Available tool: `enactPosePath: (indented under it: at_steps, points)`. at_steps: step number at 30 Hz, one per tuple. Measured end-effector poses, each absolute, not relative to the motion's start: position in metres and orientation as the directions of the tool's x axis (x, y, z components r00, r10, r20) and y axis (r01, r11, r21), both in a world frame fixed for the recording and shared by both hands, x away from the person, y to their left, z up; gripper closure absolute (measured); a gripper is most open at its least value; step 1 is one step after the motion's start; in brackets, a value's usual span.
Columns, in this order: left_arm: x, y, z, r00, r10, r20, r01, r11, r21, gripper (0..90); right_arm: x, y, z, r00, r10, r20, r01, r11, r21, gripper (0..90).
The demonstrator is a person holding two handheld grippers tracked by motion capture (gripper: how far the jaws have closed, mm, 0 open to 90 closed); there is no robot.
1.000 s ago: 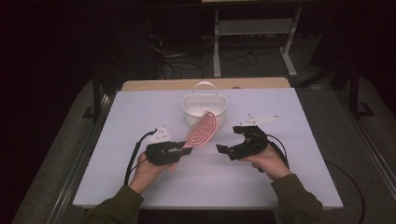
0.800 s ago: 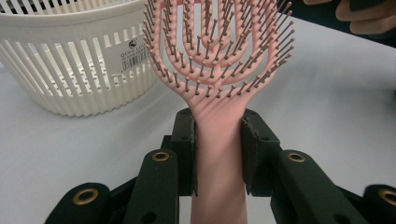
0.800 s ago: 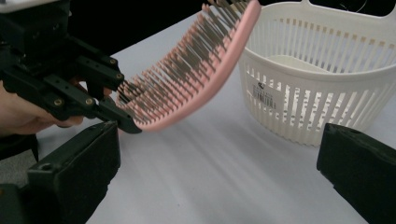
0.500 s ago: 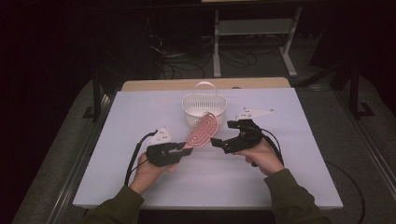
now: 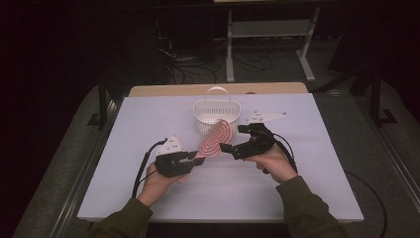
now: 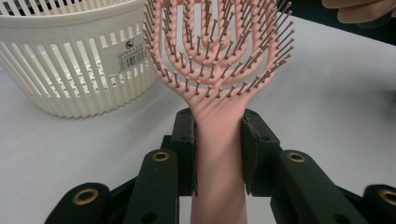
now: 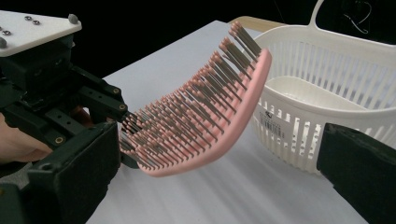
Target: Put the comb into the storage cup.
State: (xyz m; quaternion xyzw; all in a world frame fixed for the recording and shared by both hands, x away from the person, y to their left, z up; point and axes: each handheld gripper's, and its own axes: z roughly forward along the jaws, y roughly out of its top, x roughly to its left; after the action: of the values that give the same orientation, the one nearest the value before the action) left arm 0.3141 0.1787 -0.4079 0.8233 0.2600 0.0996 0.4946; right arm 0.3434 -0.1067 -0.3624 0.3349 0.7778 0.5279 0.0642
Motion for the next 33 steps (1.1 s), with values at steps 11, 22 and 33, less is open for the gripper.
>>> enactPosePath:
  at_steps: [11, 22, 33]
  points:
    - [0.311, 0.176, -0.409, 0.844, 0.530, -0.085, 0.321, -0.373, 0.871, 70.2, 0.350, -0.096, -0.361, -0.766, 0.589, 0.257, 0.456, 0.217, 0.863, 0.0]
    - [0.310, 0.174, -0.410, 0.841, 0.535, -0.077, 0.315, -0.370, 0.874, 70.2, 0.355, -0.084, -0.364, -0.766, 0.586, 0.264, 0.463, 0.217, 0.859, 0.1]
    - [0.308, 0.173, -0.410, 0.846, 0.529, -0.074, 0.306, -0.367, 0.879, 70.2, 0.355, -0.080, -0.366, -0.753, 0.594, 0.283, 0.482, 0.205, 0.852, 13.1]
